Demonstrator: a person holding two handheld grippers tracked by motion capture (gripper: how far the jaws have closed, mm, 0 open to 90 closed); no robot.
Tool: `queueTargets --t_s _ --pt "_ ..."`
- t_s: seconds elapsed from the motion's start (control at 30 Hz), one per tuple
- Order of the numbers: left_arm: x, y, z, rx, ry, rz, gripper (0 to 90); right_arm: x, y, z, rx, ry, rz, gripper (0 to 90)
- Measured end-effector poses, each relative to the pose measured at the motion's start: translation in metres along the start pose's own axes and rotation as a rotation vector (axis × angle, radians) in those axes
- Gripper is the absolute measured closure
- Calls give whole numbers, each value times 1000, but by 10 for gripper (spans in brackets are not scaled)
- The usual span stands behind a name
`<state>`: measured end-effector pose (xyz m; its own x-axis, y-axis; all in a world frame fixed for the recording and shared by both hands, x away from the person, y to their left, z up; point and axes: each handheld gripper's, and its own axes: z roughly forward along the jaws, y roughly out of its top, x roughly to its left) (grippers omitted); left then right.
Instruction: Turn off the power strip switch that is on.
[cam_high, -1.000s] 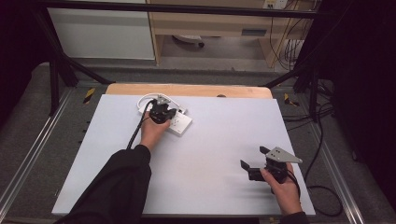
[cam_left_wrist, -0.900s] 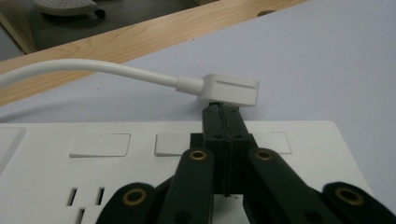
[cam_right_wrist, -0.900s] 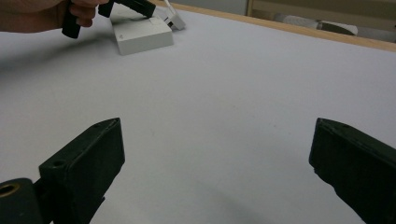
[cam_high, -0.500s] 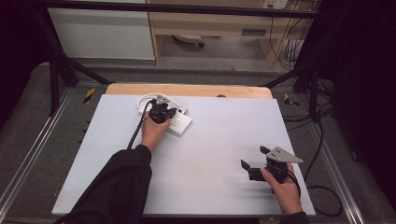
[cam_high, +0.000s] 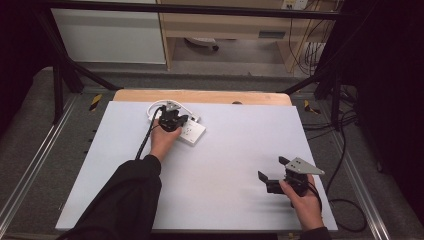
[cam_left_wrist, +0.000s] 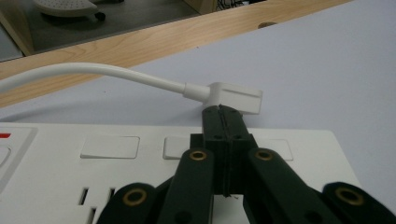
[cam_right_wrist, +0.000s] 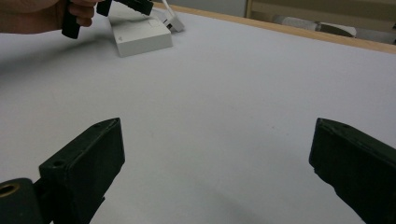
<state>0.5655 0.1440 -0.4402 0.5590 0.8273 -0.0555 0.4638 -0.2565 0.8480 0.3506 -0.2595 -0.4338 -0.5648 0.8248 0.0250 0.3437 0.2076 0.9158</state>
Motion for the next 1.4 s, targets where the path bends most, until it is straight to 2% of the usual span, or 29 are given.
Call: queueTargets --t_s 0.43,0.53,0.57,0.8,0.97,1.1,1.3,1.4 --pt "2 1 -5 -10 5 -20 900 -1 0 -1 -2 -2 2 38" --pt "2 1 -8 -17 4 -47 896 0 0 -1 -4 -1 0 39" --pt "1 1 -9 -23 6 -58 867 0 0 -1 -4 -1 0 38" --pt "-2 4 -20 -26 -7 -42 767 -1 1 -1 -7 -4 -1 39" --pt "-4 7 -28 -22 -7 -46 635 -1 1 -1 -9 -2 5 38" --pt "-6 9 -35 -35 2 -40 475 -2 1 -1 -11 0 7 39" --pt "-9 16 -48 -81 -12 -61 324 -2 1 -1 -11 2 6 38" --pt "-11 19 -53 -91 -2 -69 198 -2 1 -1 -11 -1 7 39"
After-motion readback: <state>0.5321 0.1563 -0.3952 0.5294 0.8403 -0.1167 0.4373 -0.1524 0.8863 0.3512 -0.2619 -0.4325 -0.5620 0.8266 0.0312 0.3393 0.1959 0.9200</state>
